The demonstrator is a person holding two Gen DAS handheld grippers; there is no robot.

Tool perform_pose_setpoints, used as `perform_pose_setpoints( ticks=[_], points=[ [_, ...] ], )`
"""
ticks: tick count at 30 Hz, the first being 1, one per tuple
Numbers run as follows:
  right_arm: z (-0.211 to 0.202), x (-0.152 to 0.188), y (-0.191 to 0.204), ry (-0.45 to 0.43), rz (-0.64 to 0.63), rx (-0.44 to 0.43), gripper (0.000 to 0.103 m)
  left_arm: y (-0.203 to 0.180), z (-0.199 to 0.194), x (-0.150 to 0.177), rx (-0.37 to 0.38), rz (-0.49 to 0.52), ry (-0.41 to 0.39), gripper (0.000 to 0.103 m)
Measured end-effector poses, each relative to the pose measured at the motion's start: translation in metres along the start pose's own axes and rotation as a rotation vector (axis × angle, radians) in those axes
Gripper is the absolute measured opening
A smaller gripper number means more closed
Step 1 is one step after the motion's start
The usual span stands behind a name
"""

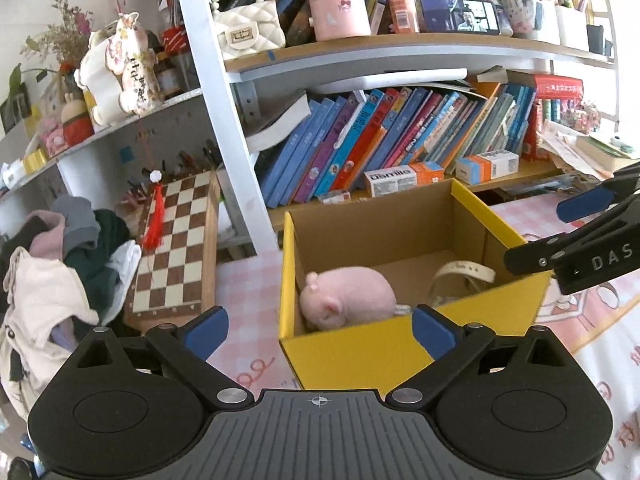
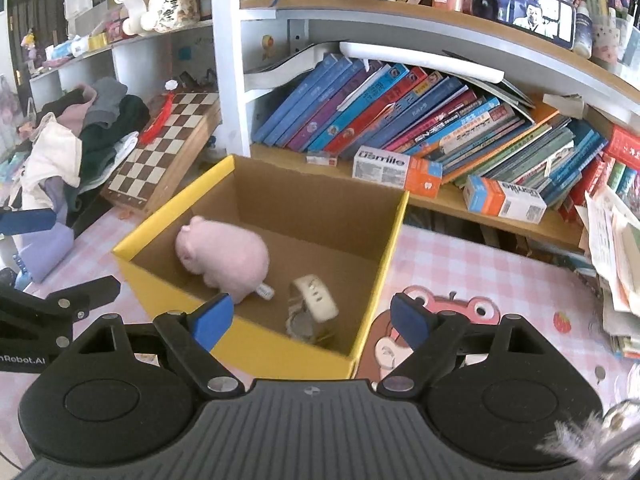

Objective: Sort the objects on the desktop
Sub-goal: 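Withdraw both tools from the yellow box back over the table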

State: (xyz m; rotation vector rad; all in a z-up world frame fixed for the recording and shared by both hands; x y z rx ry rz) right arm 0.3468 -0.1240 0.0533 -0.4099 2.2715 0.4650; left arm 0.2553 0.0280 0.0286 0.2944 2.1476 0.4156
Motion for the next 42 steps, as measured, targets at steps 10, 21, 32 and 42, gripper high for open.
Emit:
perform_pose_setpoints(
  ticks=[10, 21, 32, 42],
  points=[
    [-0.034, 0.029, 0.016, -0.014, 0.023, 0.025, 0.088, 0.004, -0.037, 0.017, 0.022, -0.036, -0.022, 0.1],
    [-0.075, 0.073, 0.021, -0.039, 0.054, 0.074, 0.09, -0.009, -0.074, 0.044, 0.072, -0.029, -0.024, 0.1],
    [-0.097, 0.123, 0.022, -0.018, 0.131, 0.128, 0.091, -0.02, -0.097, 0.081, 0.104, -0.029, 0.02, 0.101],
    [-0.12, 0.162, 0.024, -0.054, 0.128, 0.199, 0.091, -0.036, -0.114, 0.104, 0.134, -0.003, 0.025, 0.101]
  ],
)
Point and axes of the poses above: each gripper's, at about its wrist camera, not at the fingertips, and z roughly the way its jaws point, y to its left, x to its underside, the point moved 3 cm from there along z, roughly the way its jaws point, and after that the axes turned 15 degrees about z, right-handed, at the moved point
